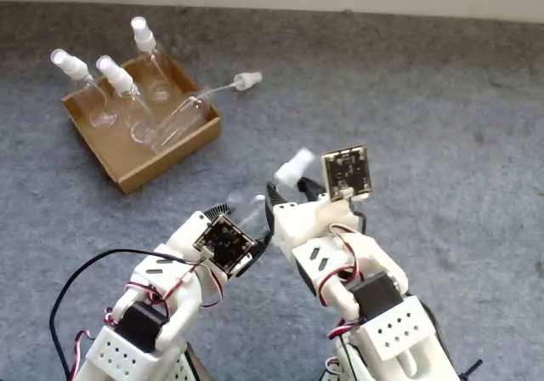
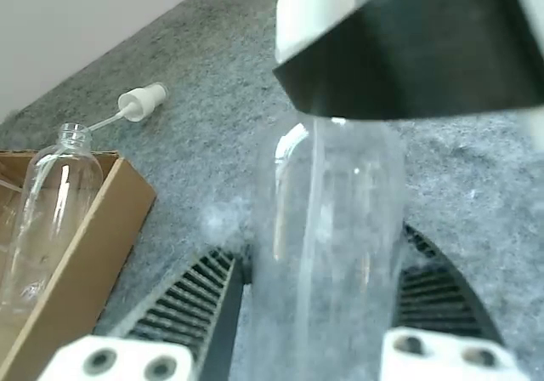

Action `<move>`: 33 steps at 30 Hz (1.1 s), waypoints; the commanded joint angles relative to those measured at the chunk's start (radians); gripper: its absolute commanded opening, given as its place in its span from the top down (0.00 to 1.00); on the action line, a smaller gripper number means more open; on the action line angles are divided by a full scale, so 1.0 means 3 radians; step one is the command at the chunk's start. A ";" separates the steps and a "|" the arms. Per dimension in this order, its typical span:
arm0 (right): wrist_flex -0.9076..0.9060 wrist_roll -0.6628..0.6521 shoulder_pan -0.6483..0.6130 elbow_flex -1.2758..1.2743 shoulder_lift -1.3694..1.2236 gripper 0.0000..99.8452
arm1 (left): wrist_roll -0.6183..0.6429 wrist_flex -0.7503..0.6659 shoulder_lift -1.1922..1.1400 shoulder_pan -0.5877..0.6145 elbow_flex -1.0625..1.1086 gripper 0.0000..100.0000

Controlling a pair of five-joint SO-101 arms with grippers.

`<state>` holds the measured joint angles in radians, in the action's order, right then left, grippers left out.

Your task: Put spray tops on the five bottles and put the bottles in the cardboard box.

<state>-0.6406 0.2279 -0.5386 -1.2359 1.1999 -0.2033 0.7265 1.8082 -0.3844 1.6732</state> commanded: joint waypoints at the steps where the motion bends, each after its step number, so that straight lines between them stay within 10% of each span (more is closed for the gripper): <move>1: -0.0136 0.0000 -0.0013 -0.0018 -0.0003 0.82 | -0.0036 -0.0143 0.0043 0.0115 0.0074 0.88; 24: -0.0130 -0.0015 0.0008 -0.0090 0.0003 0.81 | -0.0046 -0.0143 0.0023 0.0115 0.0074 0.88; 33: -0.0130 -0.0015 0.0018 -0.0105 0.0003 0.64 | -0.0051 -0.0143 0.0023 0.0115 0.0074 0.88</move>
<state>-0.6590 0.2279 -0.5309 -1.2681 1.1999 -0.2033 0.7250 1.8082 -0.3705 1.6732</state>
